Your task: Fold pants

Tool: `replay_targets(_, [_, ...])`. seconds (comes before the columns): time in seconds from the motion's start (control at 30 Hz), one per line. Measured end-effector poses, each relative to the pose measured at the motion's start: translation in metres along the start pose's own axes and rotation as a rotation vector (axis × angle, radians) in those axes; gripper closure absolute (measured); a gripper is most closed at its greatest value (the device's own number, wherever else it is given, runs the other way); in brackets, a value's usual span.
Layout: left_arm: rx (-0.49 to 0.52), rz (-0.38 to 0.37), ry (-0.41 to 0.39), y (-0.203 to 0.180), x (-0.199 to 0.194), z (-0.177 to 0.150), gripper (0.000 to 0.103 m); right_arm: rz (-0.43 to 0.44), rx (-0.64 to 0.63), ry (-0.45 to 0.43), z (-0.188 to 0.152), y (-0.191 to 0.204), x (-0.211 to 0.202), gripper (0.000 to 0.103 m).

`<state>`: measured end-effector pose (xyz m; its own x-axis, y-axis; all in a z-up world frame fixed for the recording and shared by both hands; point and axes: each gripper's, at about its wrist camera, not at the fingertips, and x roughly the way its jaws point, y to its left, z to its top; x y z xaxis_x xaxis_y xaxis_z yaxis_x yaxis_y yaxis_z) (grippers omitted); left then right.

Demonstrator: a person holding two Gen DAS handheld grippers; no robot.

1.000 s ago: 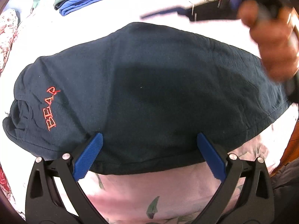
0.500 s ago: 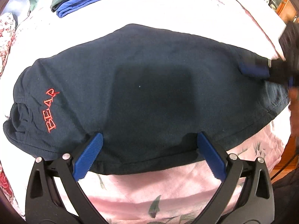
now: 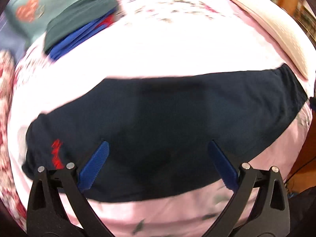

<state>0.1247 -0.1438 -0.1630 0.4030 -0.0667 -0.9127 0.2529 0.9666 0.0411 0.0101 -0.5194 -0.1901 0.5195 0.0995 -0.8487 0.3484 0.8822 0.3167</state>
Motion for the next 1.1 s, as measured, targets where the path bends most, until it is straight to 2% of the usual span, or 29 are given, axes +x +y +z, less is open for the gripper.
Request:
replay_targets(0.13, [-0.015, -0.033, 0.049, -0.036, 0.007, 0.019, 0.002, 0.056, 0.050, 0.028, 0.001, -0.010, 0.010, 0.057])
replay_targets(0.23, [0.008, -0.045, 0.060, -0.047, 0.007, 0.018, 0.002, 0.045, 0.076, 0.041, -0.002, -0.013, 0.018, 0.057])
replay_targets(0.3, [0.023, -0.027, 0.070, -0.050, 0.010, 0.016, 0.002, 0.068, 0.085, 0.016, -0.002, -0.010, 0.020, 0.057])
replay_targets(0.6, [-0.046, 0.008, 0.182, -0.039, 0.031, -0.002, 0.002, 0.077, 0.048, 0.000, 0.009, -0.003, 0.033, 0.057])
replay_targets(0.63, [-0.055, 0.007, 0.189, -0.038, 0.033, -0.003, 0.002, 0.060, 0.036, 0.001, 0.009, -0.002, 0.034, 0.059])
replay_targets(0.7, [-0.075, -0.002, 0.196, -0.036, 0.035, -0.003, 0.002, 0.042, 0.015, 0.009, 0.007, 0.000, 0.035, 0.073])
replay_targets(0.8, [-0.087, -0.003, 0.202, -0.034, 0.038, -0.005, 0.002, 0.070, 0.042, 0.025, 0.006, -0.004, 0.038, 0.084])
replay_targets(0.9, [-0.108, -0.019, 0.202, -0.031, 0.040, -0.006, 0.002, 0.080, 0.050, 0.019, 0.009, 0.000, 0.033, 0.088])
replay_targets(1.1, [-0.103, -0.037, 0.180, -0.026, 0.041, -0.009, 0.002, 0.164, 0.005, -0.082, 0.022, 0.029, -0.004, 0.089])
